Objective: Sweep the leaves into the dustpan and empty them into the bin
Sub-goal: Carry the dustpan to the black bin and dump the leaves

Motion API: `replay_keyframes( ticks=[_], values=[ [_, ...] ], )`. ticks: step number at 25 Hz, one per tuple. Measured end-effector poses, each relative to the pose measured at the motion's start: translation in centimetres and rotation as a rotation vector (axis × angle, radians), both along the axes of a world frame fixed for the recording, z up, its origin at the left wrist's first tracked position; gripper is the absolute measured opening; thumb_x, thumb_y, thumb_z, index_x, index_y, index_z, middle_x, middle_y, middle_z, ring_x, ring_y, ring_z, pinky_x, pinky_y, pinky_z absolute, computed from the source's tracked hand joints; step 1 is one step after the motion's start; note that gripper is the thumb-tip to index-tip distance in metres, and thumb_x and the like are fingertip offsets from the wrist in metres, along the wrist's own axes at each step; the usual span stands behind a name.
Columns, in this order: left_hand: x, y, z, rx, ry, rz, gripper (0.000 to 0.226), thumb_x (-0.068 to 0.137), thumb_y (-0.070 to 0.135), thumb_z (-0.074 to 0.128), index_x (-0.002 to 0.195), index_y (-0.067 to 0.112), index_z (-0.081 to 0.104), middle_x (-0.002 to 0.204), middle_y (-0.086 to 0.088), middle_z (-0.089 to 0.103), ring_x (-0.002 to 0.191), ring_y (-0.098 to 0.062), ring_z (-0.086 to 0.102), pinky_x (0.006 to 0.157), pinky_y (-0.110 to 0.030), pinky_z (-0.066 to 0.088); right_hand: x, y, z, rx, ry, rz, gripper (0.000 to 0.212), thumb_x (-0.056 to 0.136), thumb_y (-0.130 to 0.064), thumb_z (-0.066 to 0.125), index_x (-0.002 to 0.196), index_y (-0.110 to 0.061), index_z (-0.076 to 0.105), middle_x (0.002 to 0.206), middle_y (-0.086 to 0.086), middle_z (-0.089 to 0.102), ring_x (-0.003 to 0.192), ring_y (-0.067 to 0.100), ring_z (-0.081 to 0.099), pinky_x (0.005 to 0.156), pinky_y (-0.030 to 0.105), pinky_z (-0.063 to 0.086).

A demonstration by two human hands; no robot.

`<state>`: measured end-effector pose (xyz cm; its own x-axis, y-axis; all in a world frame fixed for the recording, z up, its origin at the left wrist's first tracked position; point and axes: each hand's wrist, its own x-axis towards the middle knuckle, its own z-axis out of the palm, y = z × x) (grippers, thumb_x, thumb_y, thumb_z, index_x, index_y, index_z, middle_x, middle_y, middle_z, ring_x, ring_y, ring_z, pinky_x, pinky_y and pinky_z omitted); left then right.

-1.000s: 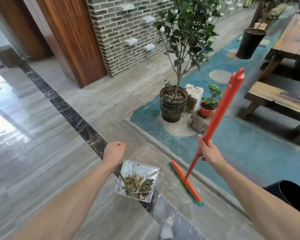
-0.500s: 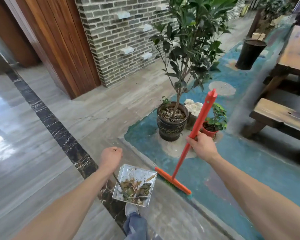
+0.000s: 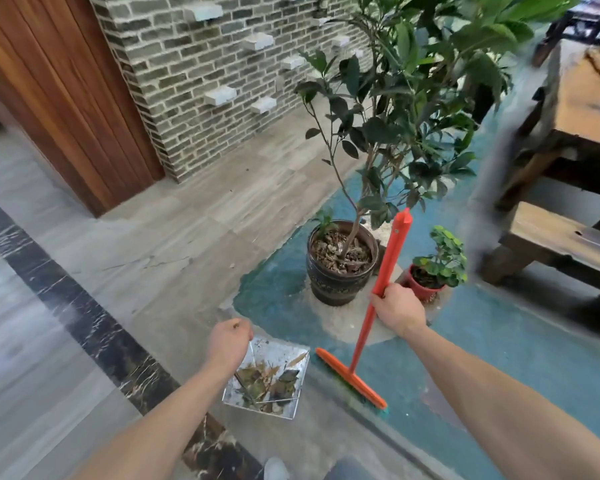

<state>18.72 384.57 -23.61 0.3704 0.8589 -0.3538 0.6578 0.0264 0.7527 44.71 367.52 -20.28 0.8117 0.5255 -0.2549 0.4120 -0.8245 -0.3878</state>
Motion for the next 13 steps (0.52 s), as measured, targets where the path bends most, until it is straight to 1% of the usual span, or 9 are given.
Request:
replay_keyframes(
  ticks=[1,3,6,8,10,11,13],
  values=[
    [0.9,1.2,-0.3,-0.005,0.006,-0.002,0.026,0.075,0.011,0.049,0.050,0.017,0.050,0.039,0.004,0.037,0.045,-0.020,0.034,0.051,-0.030,0.031,0.8,1.2,-0.7,-0.009,0.014,-0.015,0.019,0.092,-0.040,0.053,0.086,-0.022,0.059,0.060,-0.009,0.051,0.070,0.029,0.062,0.060,0.029,0.046],
    [2.6,3.5,-0.9,-0.009,0.018,0.010,0.027,0.076,0.008,0.049,0.050,0.016,0.051,0.039,0.004,0.040,0.045,-0.020,0.036,0.049,-0.028,0.031,2.4,3.4,-1.9,-0.018,0.029,-0.041,0.019,0.093,-0.040,0.052,0.091,-0.022,0.058,0.064,-0.006,0.055,0.072,0.029,0.063,0.059,0.029,0.043],
    [5.2,6.8,-1.5,-0.015,0.030,0.009,0.024,0.077,0.007,0.049,0.054,0.013,0.052,0.041,0.005,0.040,0.046,-0.019,0.034,0.046,-0.028,0.027,5.3,6.6,-3.5,-0.042,0.055,-0.039,0.029,0.093,-0.043,0.051,0.097,-0.017,0.062,0.077,0.002,0.062,0.083,0.031,0.068,0.061,0.031,0.046],
    [7.1,9.2,-2.0,0.006,0.042,0.020,0.024,0.080,0.007,0.048,0.057,0.011,0.054,0.043,0.001,0.041,0.045,-0.020,0.033,0.046,-0.028,0.026,7.7,9.1,-4.4,-0.064,0.074,-0.038,0.034,0.093,-0.045,0.049,0.100,-0.015,0.064,0.084,0.005,0.066,0.087,0.031,0.067,0.065,0.033,0.049],
    [9.1,11.4,-2.3,0.031,0.077,0.005,0.024,0.081,0.006,0.047,0.058,0.012,0.052,0.047,-0.003,0.041,0.045,-0.019,0.033,0.046,-0.029,0.025,9.8,11.5,-5.1,-0.080,0.104,-0.041,0.037,0.093,-0.047,0.048,0.101,-0.015,0.065,0.087,0.005,0.067,0.087,0.031,0.067,0.067,0.034,0.051],
    [10.0,12.2,-2.5,0.032,0.093,-0.001,0.024,0.081,0.006,0.047,0.058,0.013,0.050,0.047,-0.003,0.040,0.045,-0.019,0.033,0.046,-0.029,0.024,10.6,12.4,-5.4,-0.088,0.125,-0.041,0.039,0.093,-0.047,0.048,0.100,-0.014,0.066,0.087,0.005,0.067,0.086,0.030,0.067,0.068,0.034,0.053],
    [12.0,13.8,-3.1,0.014,0.114,0.013,0.026,0.080,0.008,0.047,0.055,0.015,0.047,0.044,0.000,0.038,0.043,-0.017,0.032,0.045,-0.028,0.024,12.8,14.2,-6.5,-0.107,0.171,-0.060,0.042,0.093,-0.050,0.046,0.103,-0.013,0.065,0.095,0.008,0.069,0.091,0.031,0.067,0.078,0.038,0.056]
  ],
)
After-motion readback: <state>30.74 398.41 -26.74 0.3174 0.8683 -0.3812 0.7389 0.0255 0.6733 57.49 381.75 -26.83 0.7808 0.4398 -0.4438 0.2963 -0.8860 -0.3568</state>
